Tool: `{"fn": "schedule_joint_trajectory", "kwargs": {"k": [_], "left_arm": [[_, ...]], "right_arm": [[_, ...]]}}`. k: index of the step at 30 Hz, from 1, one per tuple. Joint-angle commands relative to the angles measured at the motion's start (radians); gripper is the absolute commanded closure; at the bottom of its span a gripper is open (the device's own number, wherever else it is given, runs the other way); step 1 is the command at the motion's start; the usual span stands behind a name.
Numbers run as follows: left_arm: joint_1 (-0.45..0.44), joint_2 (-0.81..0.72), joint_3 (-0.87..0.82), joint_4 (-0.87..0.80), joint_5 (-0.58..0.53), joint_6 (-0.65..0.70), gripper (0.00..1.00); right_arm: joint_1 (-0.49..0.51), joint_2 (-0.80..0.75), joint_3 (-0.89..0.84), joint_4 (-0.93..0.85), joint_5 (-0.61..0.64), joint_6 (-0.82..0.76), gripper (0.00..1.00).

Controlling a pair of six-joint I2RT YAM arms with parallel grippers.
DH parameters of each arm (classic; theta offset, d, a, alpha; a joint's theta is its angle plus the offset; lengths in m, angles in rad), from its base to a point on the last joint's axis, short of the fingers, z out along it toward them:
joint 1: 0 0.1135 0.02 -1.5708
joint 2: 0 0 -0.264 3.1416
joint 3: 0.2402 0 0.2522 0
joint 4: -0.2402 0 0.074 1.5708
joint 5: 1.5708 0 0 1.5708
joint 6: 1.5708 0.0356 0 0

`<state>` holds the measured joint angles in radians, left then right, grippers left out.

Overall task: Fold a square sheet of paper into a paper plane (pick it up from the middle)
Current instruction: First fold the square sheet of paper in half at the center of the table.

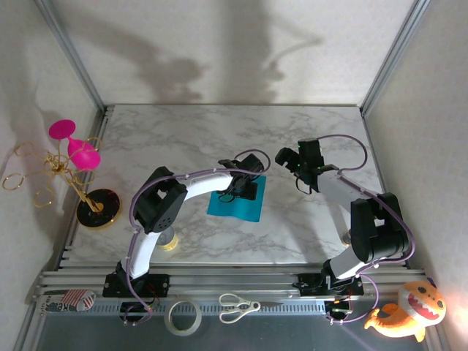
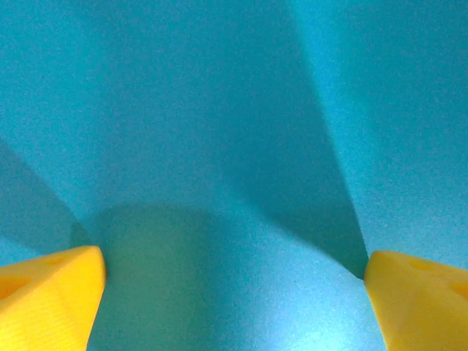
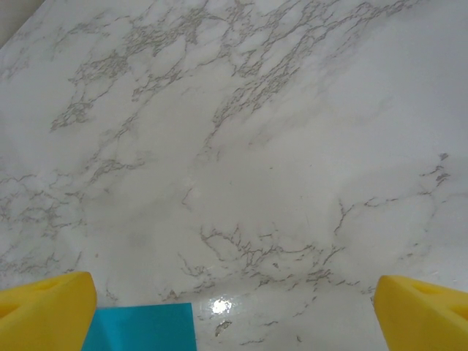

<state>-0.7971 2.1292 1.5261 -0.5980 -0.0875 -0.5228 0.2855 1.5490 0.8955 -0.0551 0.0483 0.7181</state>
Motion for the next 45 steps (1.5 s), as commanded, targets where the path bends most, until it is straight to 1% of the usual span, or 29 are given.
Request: {"fn": "schedule_joint_trajectory", "kwargs": {"k": [1,5,8,10,12,14,16,18,21,26,30,32,34,39,41,43,45], "left_arm": [[-0.004,0.078,-0.031,-0.067,-0.035,0.003,0.10],[-0.002,0.064,-0.028,-0.062,-0.040,-0.003,0.12],[-0.002,0.039,-0.019,-0.065,-0.039,-0.006,0.22],[-0.002,0.000,-0.021,-0.057,-0.034,-0.012,0.24],[0.000,-0.046,-0.034,-0.031,-0.015,-0.013,0.31],[0.004,-0.096,-0.052,0.001,0.013,-0.006,0.41],[0.013,-0.142,-0.065,0.030,0.046,0.001,0.49],[0.030,-0.190,-0.084,0.066,0.103,0.004,0.57],[0.072,-0.273,-0.138,0.159,0.235,-0.008,0.62],[0.162,-0.393,-0.267,0.388,0.487,-0.074,0.65],[0.223,-0.403,-0.351,0.560,0.622,-0.148,0.65],[0.243,-0.386,-0.380,0.630,0.658,-0.178,0.66],[0.253,-0.359,-0.392,0.664,0.670,-0.189,0.66],[0.272,-0.293,-0.413,0.674,0.650,-0.167,0.69],[0.277,-0.279,-0.428,0.676,0.629,-0.152,0.69],[0.281,-0.262,-0.435,0.663,0.615,-0.137,0.70],[0.283,-0.248,-0.434,0.643,0.590,-0.113,0.71]], "right_arm": [[-0.007,0.013,-0.001,0.007,-0.006,0.003,0.02],[-0.007,0.011,0.003,0.002,-0.004,0.002,0.03],[-0.007,0.006,0.006,-0.003,0.000,0.006,0.03],[-0.007,0.001,0.008,-0.005,0.001,0.009,0.03],[-0.008,-0.002,0.011,-0.003,0.005,0.012,0.03],[-0.008,-0.003,0.016,0.000,0.004,0.015,0.03],[-0.008,-0.003,0.017,0.004,0.000,0.019,0.03],[-0.009,-0.006,0.016,0.014,-0.017,0.016,0.03],[-0.011,-0.015,0.013,0.030,-0.061,-0.004,0.03],[-0.026,-0.052,-0.037,0.125,-0.204,-0.028,0.05],[-0.026,-0.066,-0.070,0.225,-0.350,-0.045,0.09],[-0.025,-0.059,-0.083,0.265,-0.424,-0.040,0.13],[-0.023,-0.045,-0.090,0.288,-0.485,-0.034,0.18],[0.007,0.007,-0.093,0.316,-0.570,-0.012,0.36],[0.031,0.040,-0.084,0.310,-0.577,-0.009,0.48],[0.063,0.080,-0.060,0.284,-0.579,-0.008,0.63],[0.095,0.120,-0.036,0.259,-0.577,-0.006,0.71]]}}
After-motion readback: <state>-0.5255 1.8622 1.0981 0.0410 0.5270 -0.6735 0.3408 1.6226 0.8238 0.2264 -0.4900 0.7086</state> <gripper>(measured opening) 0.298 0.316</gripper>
